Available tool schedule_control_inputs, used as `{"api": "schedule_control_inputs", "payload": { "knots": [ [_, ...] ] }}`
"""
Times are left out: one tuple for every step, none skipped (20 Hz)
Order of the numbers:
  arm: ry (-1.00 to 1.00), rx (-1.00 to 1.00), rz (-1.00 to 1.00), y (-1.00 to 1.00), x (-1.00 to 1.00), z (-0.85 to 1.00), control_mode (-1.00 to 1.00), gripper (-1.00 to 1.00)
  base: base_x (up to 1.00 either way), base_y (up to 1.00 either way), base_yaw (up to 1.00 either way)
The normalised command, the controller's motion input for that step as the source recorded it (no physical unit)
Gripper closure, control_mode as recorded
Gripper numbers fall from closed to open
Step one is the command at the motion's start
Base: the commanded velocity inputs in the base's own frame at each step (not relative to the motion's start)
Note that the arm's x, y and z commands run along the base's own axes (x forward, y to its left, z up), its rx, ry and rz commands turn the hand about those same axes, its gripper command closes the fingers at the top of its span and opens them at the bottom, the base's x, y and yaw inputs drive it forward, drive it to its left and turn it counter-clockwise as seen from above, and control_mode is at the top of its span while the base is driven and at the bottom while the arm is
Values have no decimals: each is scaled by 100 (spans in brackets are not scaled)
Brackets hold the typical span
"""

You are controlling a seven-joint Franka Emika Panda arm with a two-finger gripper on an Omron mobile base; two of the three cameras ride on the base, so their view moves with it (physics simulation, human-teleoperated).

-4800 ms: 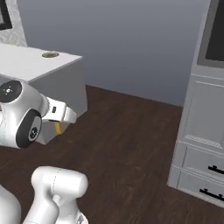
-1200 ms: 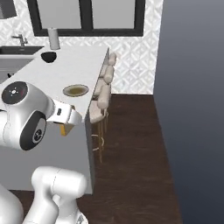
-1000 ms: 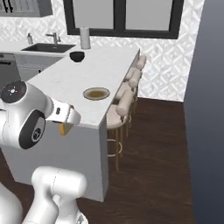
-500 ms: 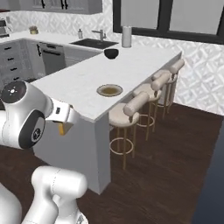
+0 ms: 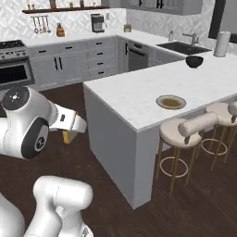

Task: Start the toaster. Once the lever pops up, take the bread to the plate on the dining counter.

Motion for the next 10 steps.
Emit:
{"api": "schedule_control_inputs", "payload": {
  "knots": [
    [0,0,0,0,0,0,100,100,1,-41,80],
    [0,0,0,0,0,0,100,100,1,-42,80],
    [0,0,0,0,0,0,100,100,0,-44,80],
    [0,0,0,0,0,0,100,100,0,-49,79],
    [0,0,0,0,0,0,100,100,0,-52,76],
    [0,0,0,0,0,0,100,100,0,-58,74],
    [0,0,0,0,0,0,100,100,0,-62,71],
    [0,0,0,0,0,0,100,100,0,-79,66],
    [0,0,0,0,0,0,100,100,-4,-100,57],
    [0,0,0,0,0,0,100,100,-23,-100,46]
  ]
}}
